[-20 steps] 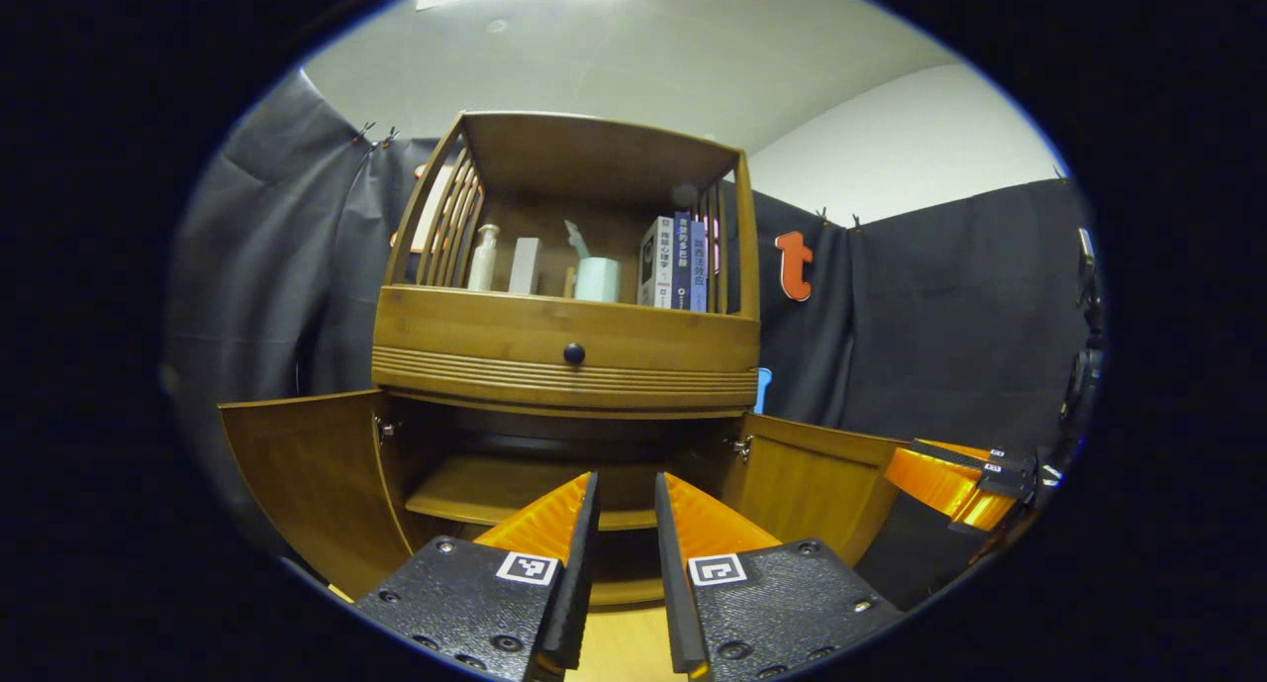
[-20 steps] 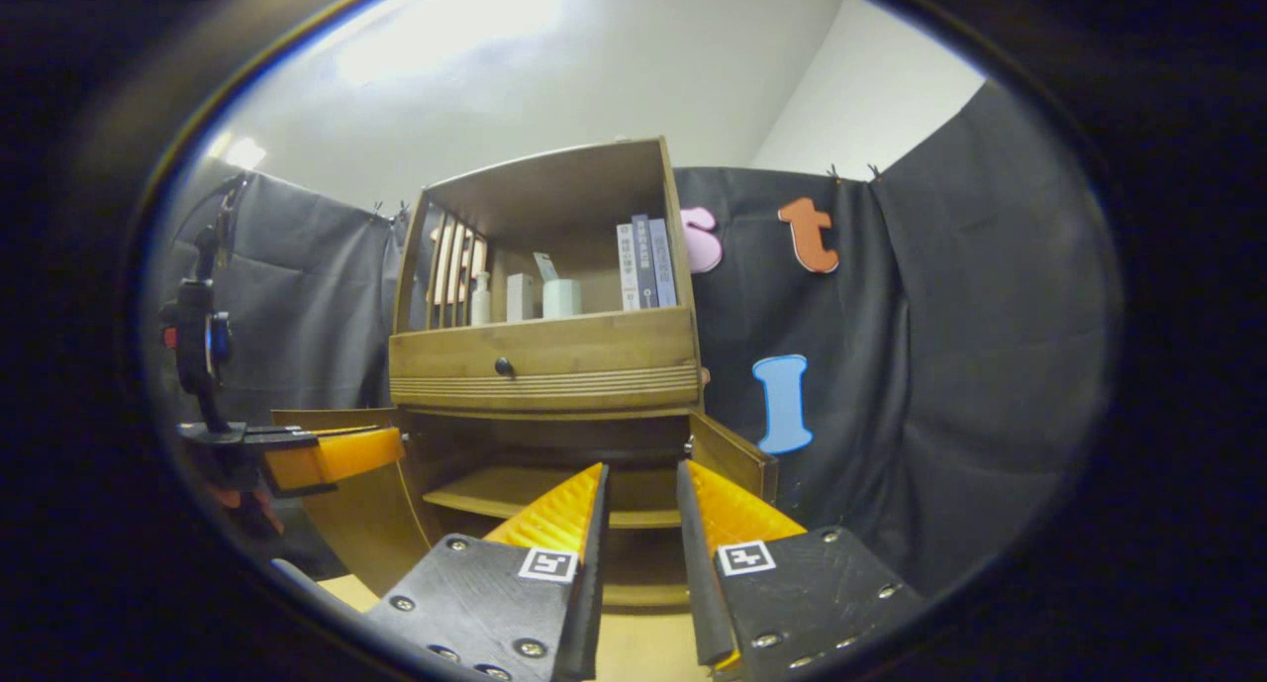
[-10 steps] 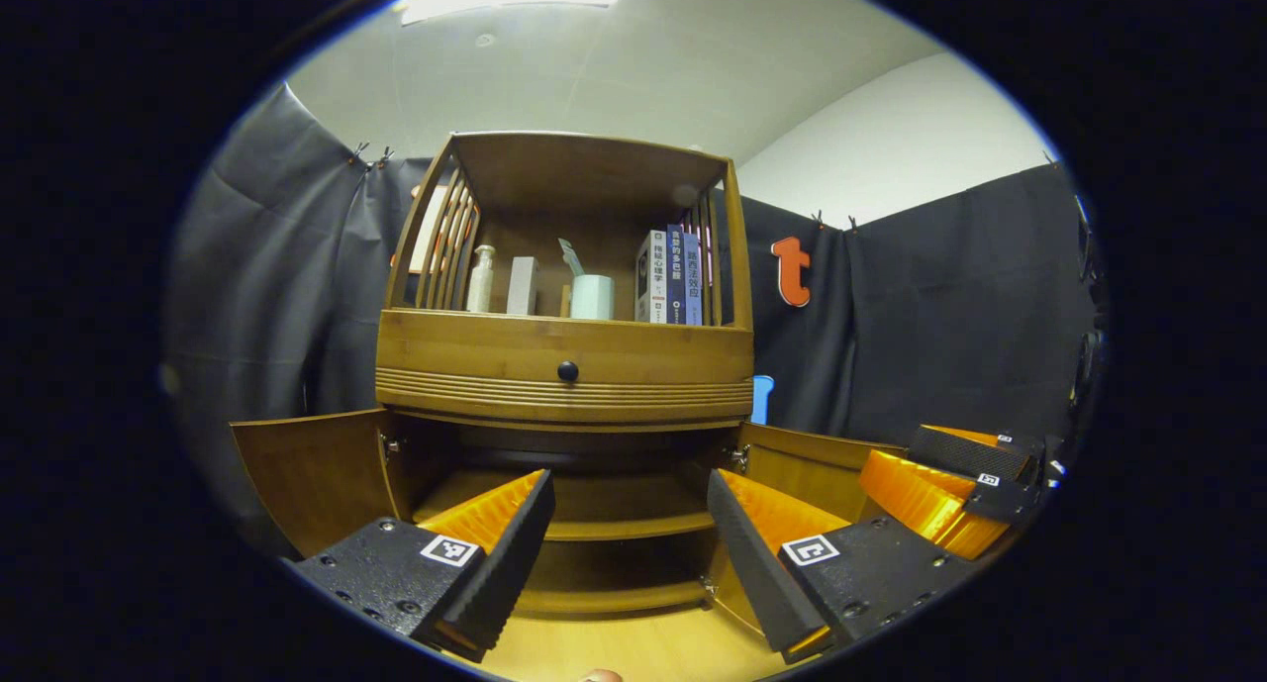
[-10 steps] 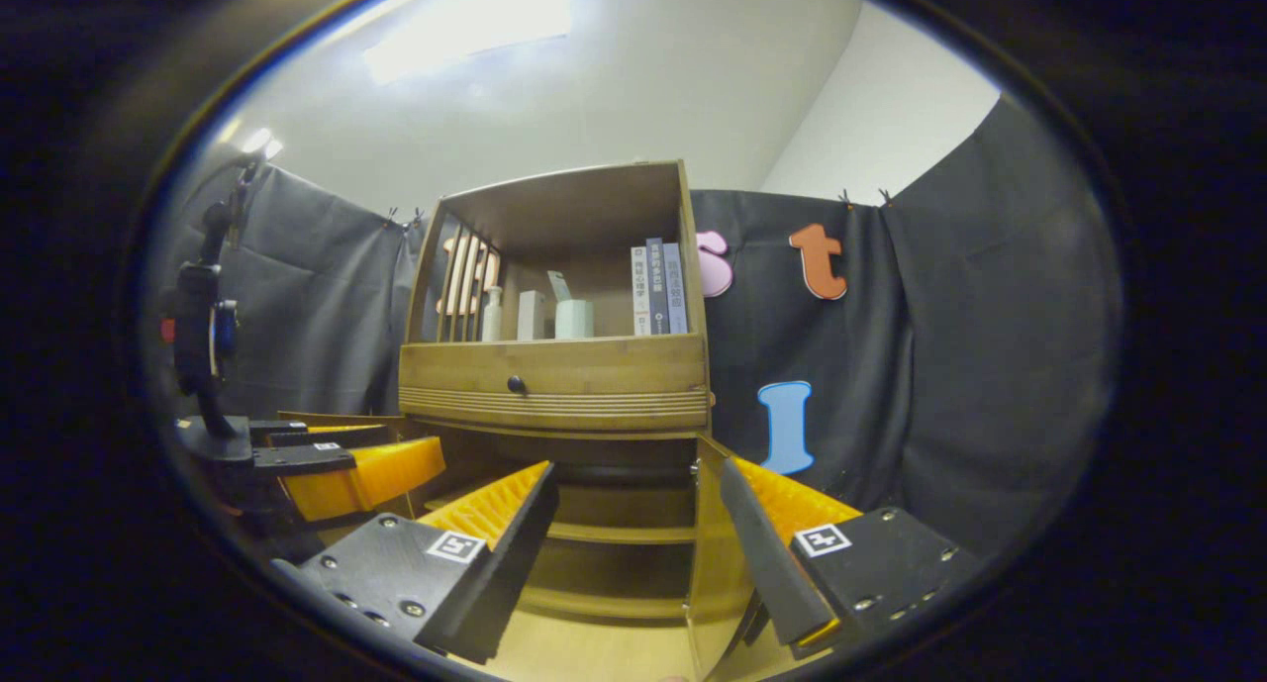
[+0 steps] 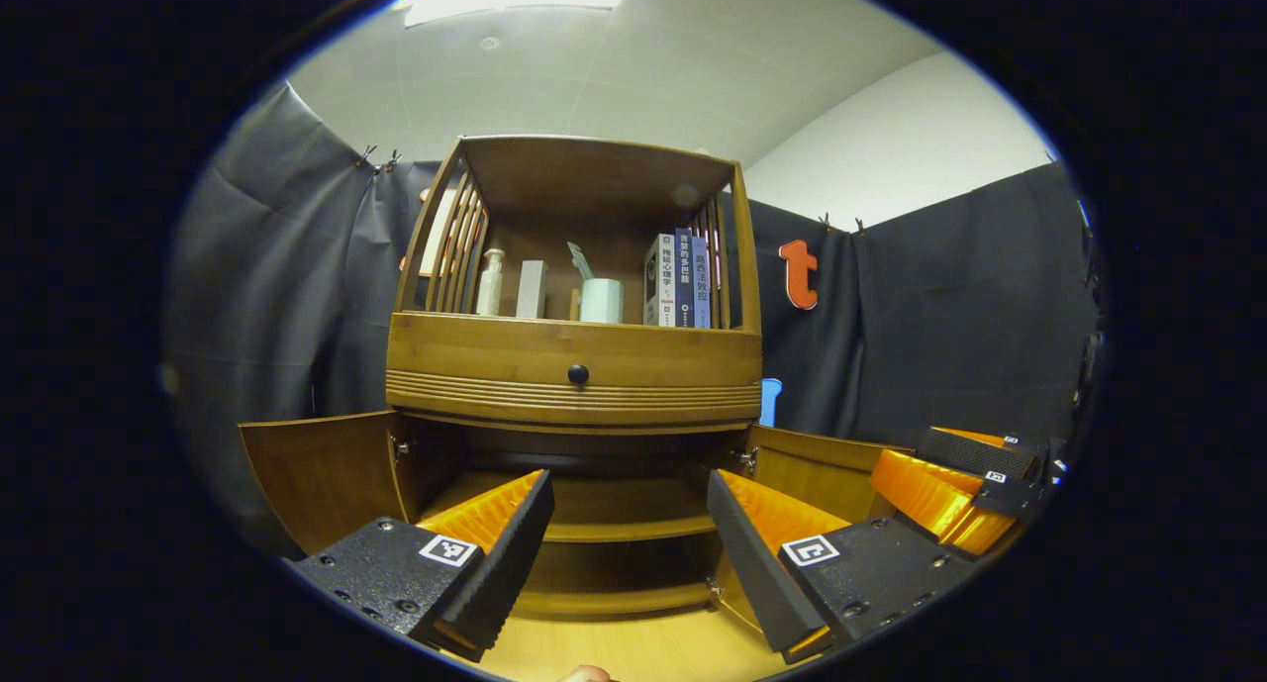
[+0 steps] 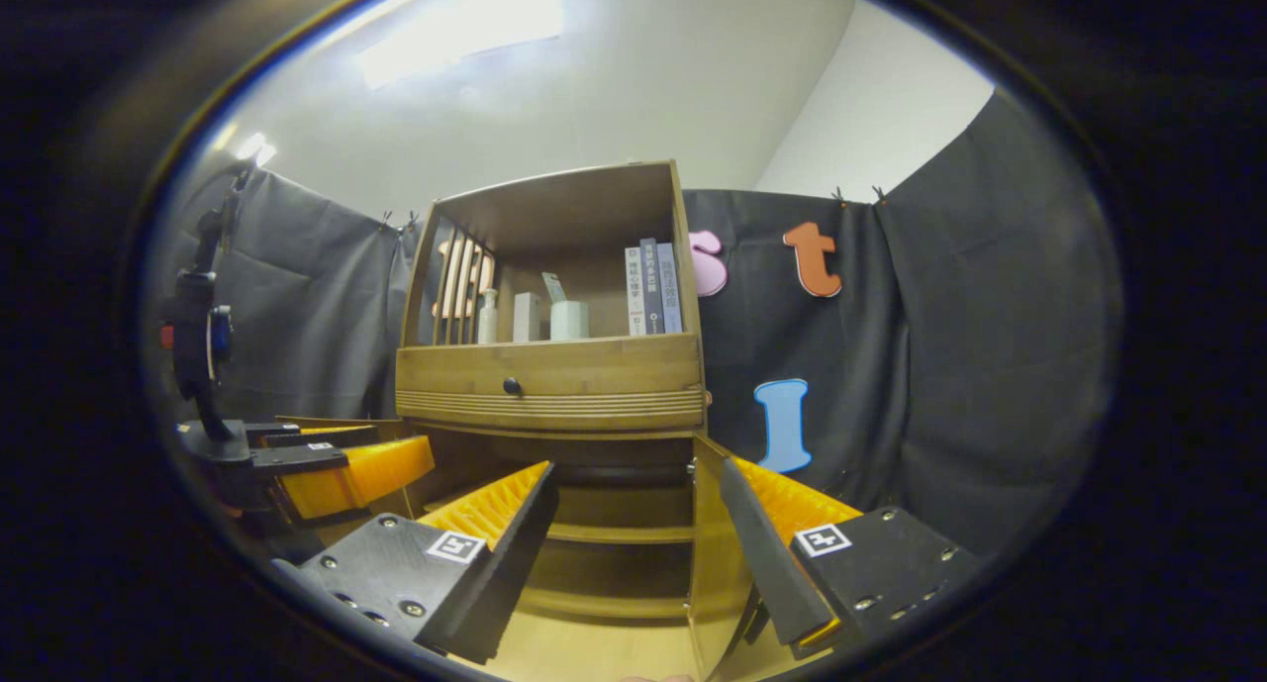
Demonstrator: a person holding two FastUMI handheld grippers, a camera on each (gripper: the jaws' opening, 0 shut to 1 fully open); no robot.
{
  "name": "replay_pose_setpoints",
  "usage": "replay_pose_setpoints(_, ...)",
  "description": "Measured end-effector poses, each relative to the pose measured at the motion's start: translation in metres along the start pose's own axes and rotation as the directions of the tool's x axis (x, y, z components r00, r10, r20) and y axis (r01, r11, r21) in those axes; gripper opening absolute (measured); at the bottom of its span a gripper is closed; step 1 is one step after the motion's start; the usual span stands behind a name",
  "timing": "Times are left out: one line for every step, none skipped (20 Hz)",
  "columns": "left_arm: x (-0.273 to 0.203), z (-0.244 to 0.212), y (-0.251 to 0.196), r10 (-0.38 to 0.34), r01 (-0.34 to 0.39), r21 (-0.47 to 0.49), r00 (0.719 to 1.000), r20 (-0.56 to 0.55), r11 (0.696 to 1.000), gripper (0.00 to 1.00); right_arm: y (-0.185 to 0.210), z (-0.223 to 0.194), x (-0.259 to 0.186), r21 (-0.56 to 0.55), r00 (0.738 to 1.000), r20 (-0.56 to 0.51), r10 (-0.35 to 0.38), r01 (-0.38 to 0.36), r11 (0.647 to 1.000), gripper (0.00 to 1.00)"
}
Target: Open the right door of the double-door shoe cabinet with the right hand, and open the left door with the left hand.
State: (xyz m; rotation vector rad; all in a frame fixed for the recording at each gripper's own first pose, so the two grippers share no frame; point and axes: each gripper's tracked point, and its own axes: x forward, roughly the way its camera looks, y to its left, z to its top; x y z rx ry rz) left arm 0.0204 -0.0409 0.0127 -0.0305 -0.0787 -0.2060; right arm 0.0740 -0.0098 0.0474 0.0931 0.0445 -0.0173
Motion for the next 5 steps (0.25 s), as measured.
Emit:
replay_pose_setpoints(-0.0001, 0.0004, 0.0005, 0.002, -0.002, -0.001, 1.000, 0.001, 1.000, 0.93, 0.0008, 0.0007, -0.0012, 0.000, 1.000, 0.002, 0.002, -0.002, 1.000, 0.94)
replay_pose_setpoints(-0.0011, 0.0003, 0.0011, 0.005, -0.005, -0.002, 1.000, 0.001, 1.000, 0.93, 0.0013, 0.0009, -0.0005, -0.001, 1.000, 0.003, 0.004, -0.004, 1.000, 0.94)
replay_pose_setpoints(-0.0009, 0.0006, 0.0015, 0.007, -0.007, -0.003, 1.000, 0.003, 1.000, 0.93, 0.0013, 0.0015, -0.0013, -0.002, 1.000, 0.003, 0.006, -0.006, 1.000, 0.94)
replay_pose_setpoints(-0.0009, 0.0008, 0.0016, 0.008, -0.008, -0.004, 1.000, 0.003, 1.000, 0.93, 0.0017, 0.0015, -0.0008, -0.004, 1.000, 0.003, 0.007, -0.007, 1.000, 0.94)
replay_pose_setpoints(-0.0012, 0.0014, 0.0017, 0.010, -0.010, -0.004, 1.000, 0.004, 1.000, 0.93, 0.0013, 0.0016, -0.0017, -0.005, 1.000, 0.004, 0.007, -0.007, 1.000, 0.93)
